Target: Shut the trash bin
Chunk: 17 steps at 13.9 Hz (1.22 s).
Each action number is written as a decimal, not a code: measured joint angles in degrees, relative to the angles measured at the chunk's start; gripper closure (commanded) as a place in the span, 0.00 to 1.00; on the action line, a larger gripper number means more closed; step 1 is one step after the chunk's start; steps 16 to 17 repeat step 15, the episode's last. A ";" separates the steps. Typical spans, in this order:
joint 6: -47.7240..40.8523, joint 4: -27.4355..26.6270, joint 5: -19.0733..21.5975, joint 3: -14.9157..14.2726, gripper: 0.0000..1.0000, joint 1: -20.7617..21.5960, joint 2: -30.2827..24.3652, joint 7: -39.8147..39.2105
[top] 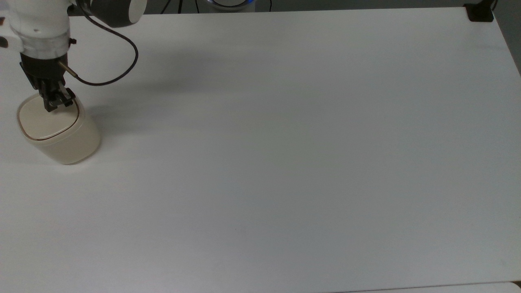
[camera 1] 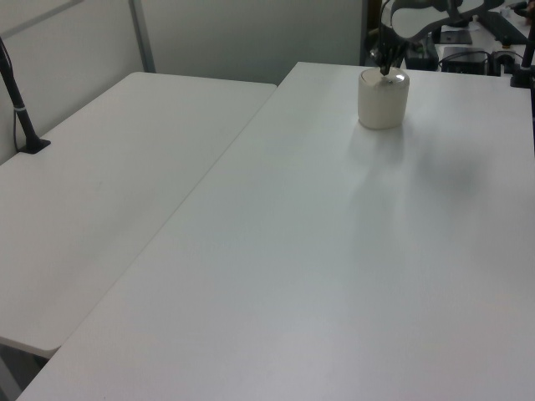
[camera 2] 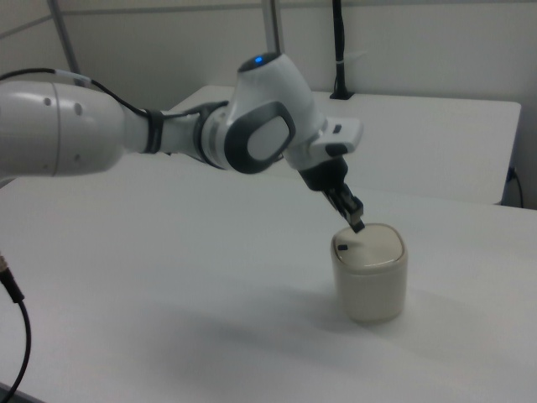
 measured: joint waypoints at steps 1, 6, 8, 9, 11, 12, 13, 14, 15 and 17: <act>-1.04 0.11 0.00 0.22 0.87 0.20 -1.78 0.00; -19.80 0.02 0.02 8.99 0.00 2.68 -14.01 -5.82; -27.92 -0.18 0.07 14.32 0.00 3.18 -16.66 -9.63; -31.00 -0.27 0.08 16.69 0.00 3.26 -17.56 -10.49; -35.97 -0.64 0.31 21.38 0.00 3.34 -18.82 -11.35; -37.25 -0.80 0.36 22.22 0.00 3.33 -18.95 -11.70; -38.66 -0.91 0.42 22.68 0.00 3.34 -18.99 -12.32; -39.31 -0.94 0.52 22.72 0.00 3.31 -18.99 -12.78; -39.36 -0.94 0.54 22.72 0.00 3.26 -19.00 -12.88; -39.36 -0.94 0.54 22.72 0.00 3.26 -19.00 -12.88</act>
